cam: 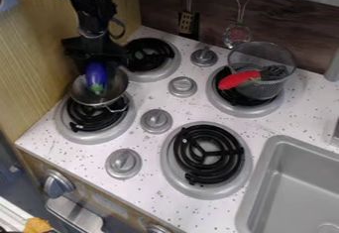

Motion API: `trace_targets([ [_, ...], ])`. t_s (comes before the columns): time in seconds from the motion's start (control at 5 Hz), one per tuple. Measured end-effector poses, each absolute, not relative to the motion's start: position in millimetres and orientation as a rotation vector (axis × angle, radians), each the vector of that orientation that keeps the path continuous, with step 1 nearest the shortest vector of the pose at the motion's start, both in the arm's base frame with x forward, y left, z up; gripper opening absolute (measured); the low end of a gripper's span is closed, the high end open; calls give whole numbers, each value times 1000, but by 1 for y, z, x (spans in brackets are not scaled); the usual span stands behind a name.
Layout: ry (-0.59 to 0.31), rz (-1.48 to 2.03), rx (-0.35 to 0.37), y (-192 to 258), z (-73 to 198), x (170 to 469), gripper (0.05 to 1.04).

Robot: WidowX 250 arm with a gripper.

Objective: Move the eggplant from the burner to the silver pot

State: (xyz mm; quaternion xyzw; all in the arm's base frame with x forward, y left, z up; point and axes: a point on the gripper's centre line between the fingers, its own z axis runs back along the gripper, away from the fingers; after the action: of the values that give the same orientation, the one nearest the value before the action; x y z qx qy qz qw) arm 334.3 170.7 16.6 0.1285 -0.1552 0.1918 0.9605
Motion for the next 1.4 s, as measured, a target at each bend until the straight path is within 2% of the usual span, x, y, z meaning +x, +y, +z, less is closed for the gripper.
trace_targets([
  [0.4, -311, 406, 236, 175, 6, 331, 1000],
  [0.6, -277, 408, 237, 173, 2, 324, 1000],
  [0.8, -283, 430, 265, 171, 14, 321, 1000],
  [1.0, -317, 396, 275, 154, 24, 331, 1000],
  [1.4, -304, 391, 285, 125, 48, 337, 1000],
])
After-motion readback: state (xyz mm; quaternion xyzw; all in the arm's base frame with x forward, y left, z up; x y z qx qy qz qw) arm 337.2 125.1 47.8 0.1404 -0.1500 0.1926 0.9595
